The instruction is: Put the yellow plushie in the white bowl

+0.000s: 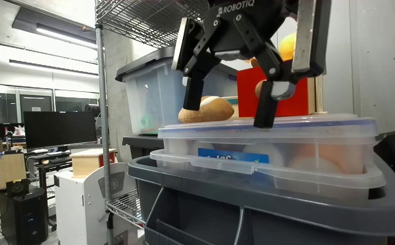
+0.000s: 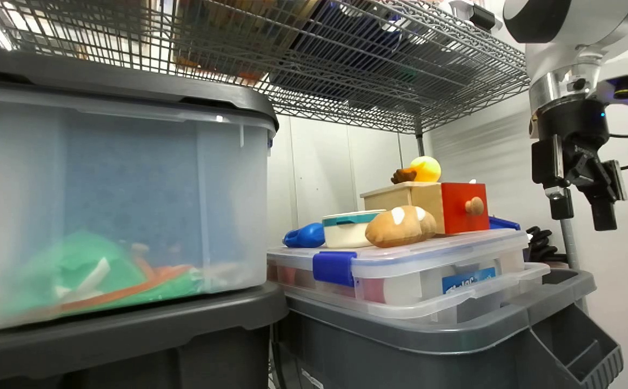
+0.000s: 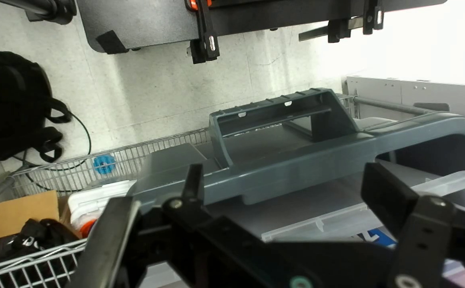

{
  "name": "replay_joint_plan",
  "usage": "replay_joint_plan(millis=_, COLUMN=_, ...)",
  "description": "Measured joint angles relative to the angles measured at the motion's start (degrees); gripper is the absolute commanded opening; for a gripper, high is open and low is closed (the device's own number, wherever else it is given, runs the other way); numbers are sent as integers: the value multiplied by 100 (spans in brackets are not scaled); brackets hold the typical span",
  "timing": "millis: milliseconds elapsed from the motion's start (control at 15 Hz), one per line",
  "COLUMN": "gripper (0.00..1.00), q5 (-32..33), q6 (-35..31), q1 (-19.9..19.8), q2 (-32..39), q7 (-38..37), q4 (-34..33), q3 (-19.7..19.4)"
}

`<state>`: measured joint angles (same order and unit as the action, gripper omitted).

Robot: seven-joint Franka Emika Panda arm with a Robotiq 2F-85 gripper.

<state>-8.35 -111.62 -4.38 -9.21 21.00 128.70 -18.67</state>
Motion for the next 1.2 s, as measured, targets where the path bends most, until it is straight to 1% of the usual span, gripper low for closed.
replay_joint_plan(millis=933, gripper=100, q5=0, q6=0, q1=0, q2=0, q7=0, q4=0, q3=0)
replay_joint_plan(millis=1200, gripper=100, q5=0, q6=0, q1=-122, q2=2, q7=0, q4=36, q3=138)
